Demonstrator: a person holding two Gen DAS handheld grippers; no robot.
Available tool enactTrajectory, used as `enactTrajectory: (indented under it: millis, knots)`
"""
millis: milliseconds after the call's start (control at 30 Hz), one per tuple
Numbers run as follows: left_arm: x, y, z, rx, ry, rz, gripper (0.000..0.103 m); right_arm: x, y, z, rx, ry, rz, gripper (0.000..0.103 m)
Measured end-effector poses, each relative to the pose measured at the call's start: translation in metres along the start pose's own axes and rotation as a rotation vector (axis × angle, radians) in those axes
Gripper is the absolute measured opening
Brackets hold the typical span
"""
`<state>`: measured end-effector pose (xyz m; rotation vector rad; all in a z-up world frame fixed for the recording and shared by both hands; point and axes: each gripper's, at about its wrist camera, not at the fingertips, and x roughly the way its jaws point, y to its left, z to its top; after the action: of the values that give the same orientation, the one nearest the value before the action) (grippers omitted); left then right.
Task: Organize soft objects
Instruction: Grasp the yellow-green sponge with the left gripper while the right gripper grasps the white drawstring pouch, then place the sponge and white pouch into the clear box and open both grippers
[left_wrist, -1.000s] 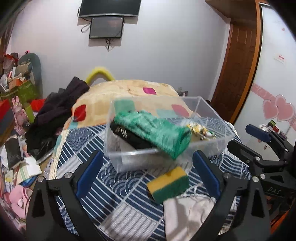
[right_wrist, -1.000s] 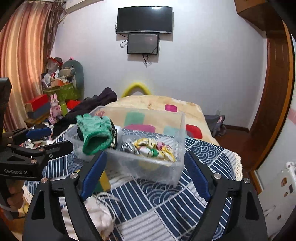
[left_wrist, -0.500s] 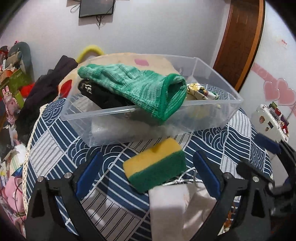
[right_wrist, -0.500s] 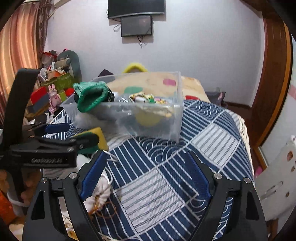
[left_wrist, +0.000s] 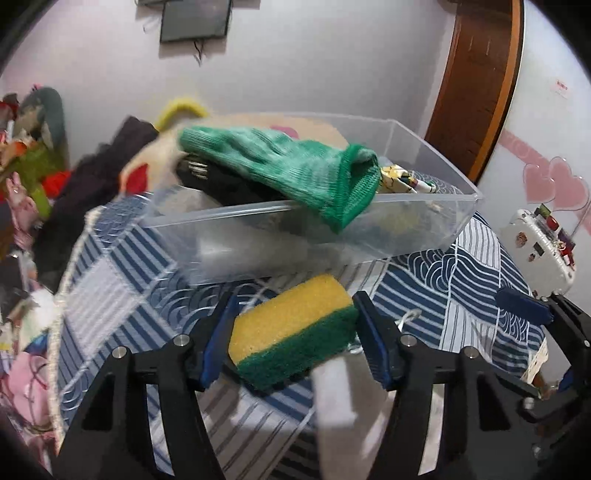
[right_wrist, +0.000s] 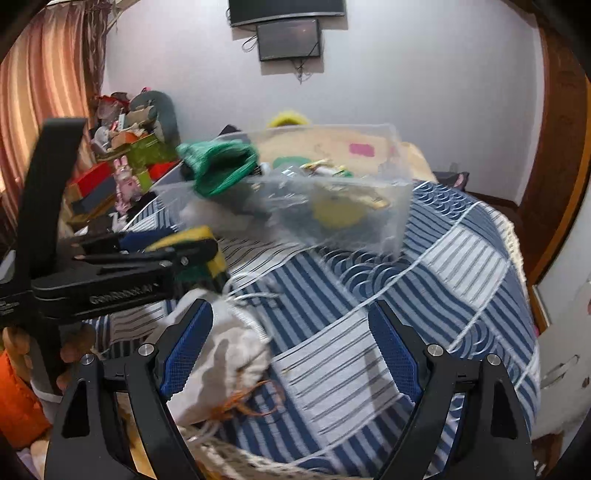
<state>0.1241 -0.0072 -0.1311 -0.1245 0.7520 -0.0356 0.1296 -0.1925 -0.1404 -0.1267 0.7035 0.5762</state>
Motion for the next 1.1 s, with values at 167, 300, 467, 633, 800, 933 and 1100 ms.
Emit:
enactTrajectory:
  millis: [167,300,467,633,800,933,1100]
  knots:
    - [-0.026,0.021,-0.015,-0.022,-0.025,0.024,0.063,0.014,0.020,-0.010,-0.028,0.057,0.049,0.085]
    - [-0.037,0.031,-0.027,-0.049,-0.008,0.006,0.063,0.032,0.031,-0.025,-0.062,0.138,0.089,0.079]
    - [-0.044,0.022,-0.032,-0.014,-0.029,0.018,0.063,0.026,0.038,-0.028,-0.110,0.121,0.056,0.034]
    - [-0.052,0.012,-0.031,0.023,-0.057,0.015,0.063,0.018,0.040,-0.026,-0.151,0.088,0.044,0.022]
    - [-0.062,0.012,-0.026,0.012,-0.083,0.015,0.063,0.005,0.036,-0.011,-0.155,0.021,0.014,0.021]
    - [-0.072,0.020,-0.017,-0.014,-0.113,0.021,0.063,-0.009,0.023,0.003,-0.113,-0.037,-0.007,0.021]
    - [-0.080,0.027,-0.006,-0.034,-0.145,0.015,0.063,-0.028,0.014,0.020,-0.093,-0.123,-0.031,0.021]
